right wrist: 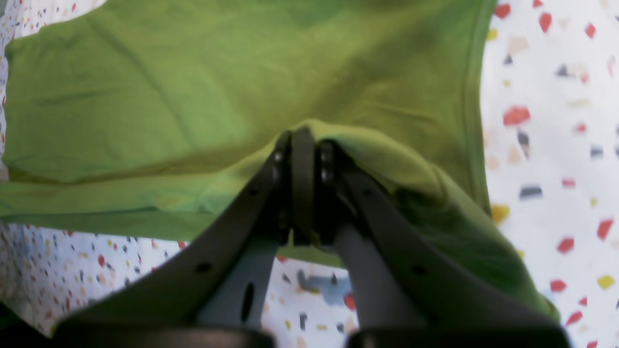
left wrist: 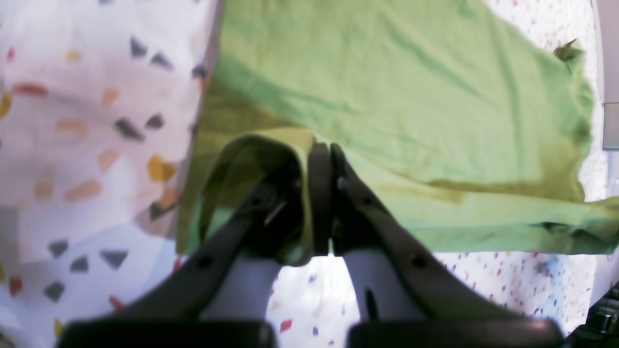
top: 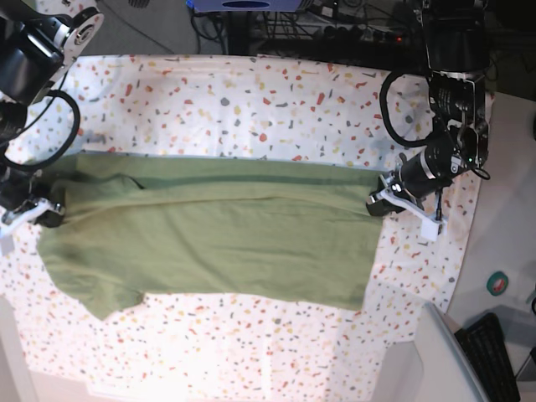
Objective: Layout the t-shirt on the table in an organized manner, then fold the t-shirt properly
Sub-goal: 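Fold the held shirt edge over toward the shirt's middle with both grippers, then release the folded edge and lift both grippers away, then grasp the folded shirt edge with both grippers, then drag the folded shirt with both grippers toward the robot's base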
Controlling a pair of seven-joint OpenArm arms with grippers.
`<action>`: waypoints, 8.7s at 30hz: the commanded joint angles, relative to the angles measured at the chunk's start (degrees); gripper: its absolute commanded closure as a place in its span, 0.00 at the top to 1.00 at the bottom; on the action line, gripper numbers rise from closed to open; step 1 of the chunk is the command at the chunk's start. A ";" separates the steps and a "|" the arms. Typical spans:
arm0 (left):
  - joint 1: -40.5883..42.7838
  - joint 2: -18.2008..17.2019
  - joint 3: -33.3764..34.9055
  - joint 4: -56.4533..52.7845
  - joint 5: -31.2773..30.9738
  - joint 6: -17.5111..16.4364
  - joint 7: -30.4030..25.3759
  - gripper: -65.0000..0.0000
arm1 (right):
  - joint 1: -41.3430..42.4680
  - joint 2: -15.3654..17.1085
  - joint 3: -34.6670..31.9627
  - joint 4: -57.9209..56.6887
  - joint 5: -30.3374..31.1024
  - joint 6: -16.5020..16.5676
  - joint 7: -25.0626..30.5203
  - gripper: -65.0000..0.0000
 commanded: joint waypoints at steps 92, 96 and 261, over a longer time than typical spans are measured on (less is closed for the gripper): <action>15.14 3.23 -6.11 12.20 -0.98 3.93 -12.44 0.00 | -19.50 -9.44 -1.73 20.31 3.60 -12.67 7.03 0.00; 16.20 3.50 -8.22 11.94 -1.24 3.93 -13.84 0.00 | -19.06 -11.73 10.32 18.82 13.01 -12.76 6.41 0.00; 18.49 5.87 -13.49 19.50 -0.98 6.74 8.84 0.00 | -14.75 -0.57 14.36 -1.58 15.03 -27.97 0.52 0.00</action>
